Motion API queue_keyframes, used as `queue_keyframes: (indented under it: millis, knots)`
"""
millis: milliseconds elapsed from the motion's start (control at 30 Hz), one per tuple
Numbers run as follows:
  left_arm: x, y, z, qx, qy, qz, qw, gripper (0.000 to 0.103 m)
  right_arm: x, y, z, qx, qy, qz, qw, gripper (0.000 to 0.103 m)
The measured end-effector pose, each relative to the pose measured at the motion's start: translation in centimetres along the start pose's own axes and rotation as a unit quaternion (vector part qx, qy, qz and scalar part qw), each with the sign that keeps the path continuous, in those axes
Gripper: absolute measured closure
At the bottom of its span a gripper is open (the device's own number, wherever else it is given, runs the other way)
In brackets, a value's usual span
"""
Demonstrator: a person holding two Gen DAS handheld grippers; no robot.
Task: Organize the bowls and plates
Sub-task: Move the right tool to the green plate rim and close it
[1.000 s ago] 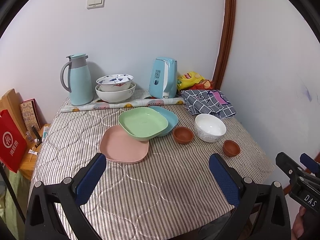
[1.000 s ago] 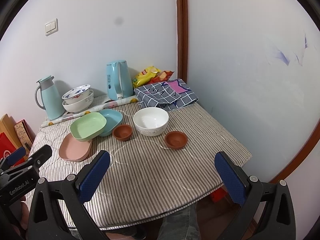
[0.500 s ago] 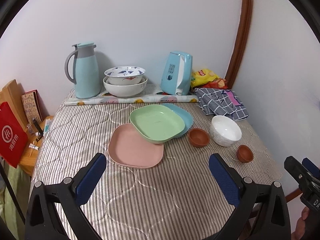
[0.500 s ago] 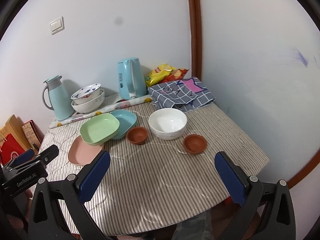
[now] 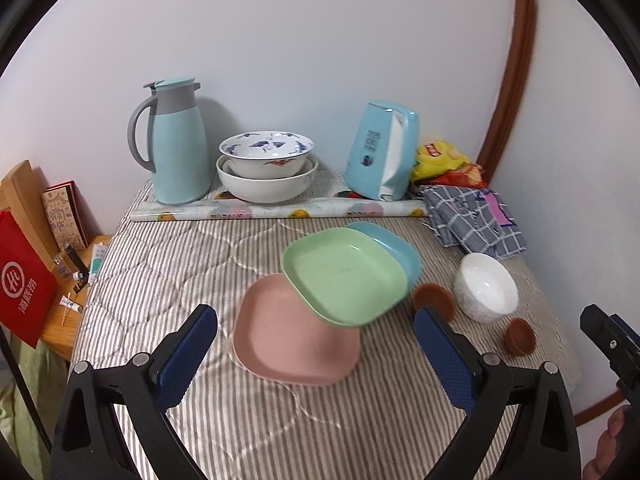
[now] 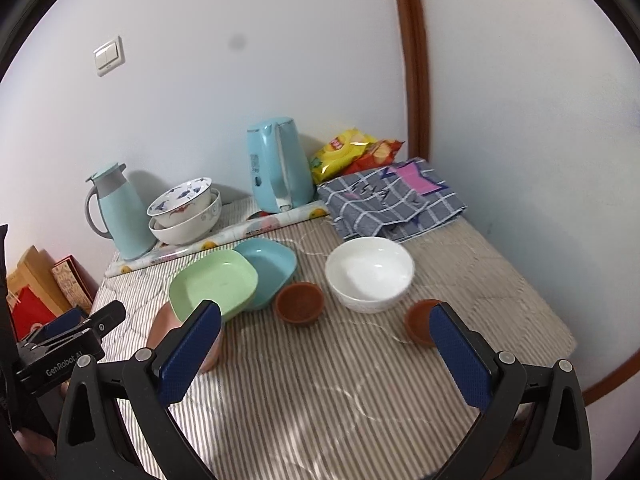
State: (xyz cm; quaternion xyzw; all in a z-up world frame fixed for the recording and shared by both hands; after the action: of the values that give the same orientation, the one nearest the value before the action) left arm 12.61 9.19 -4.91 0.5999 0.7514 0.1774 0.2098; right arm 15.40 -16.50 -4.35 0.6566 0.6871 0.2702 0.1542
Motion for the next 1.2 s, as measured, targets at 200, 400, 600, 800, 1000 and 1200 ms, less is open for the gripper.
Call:
queue_keyframes:
  millis: [200,400,600,800,1000,1200]
  knots:
    - [1.8,1.4,3.1,0.025,0.010,-0.017,0.9995,0.008,1.2,1.3,4.1,0.031,0.011,-0.009,0.999,0.003]
    - [3.1,2.5,6.0,0.048,0.025,-0.022,0.9983,0.012,2.3,2.2,7.6,0.052,0.027,-0.016,0.998,0.009]
    - [3.9,4.0,8.7,0.062,0.028,-0.023,0.9974,0.021,3.1,3.2,11.3,0.083,0.032,-0.023,0.996,0.018]
    - [3.4,5.7,11.6,0.078,0.019,-0.018,0.9966,0.029,3.8,4.2,14.3,0.096,0.030,-0.026,0.995,0.024]
    - [2.8,7.1,14.1,0.090,0.013,-0.009,0.9958,0.036,4.8,4.8,17.3,0.117,0.035,-0.034,0.992,0.031]
    - [2.8,7.8,16.3,0.103,0.011,-0.010,0.9945,0.048,6.0,4.7,19.6,0.140,0.058,-0.039,0.988,0.032]
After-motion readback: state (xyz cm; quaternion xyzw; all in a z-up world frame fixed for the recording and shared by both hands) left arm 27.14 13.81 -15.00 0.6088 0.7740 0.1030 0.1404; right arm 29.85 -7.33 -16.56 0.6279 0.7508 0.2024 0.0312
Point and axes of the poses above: each gripper's, at about its wrist camera, not at the fingertips, and z roughly the way its jaws point, x to its left, y to its top, the point moved 5 cm from there along z, roughly the way its jaws point, and after that the axes turned 15 degrees about x, right-handed, at the moved point
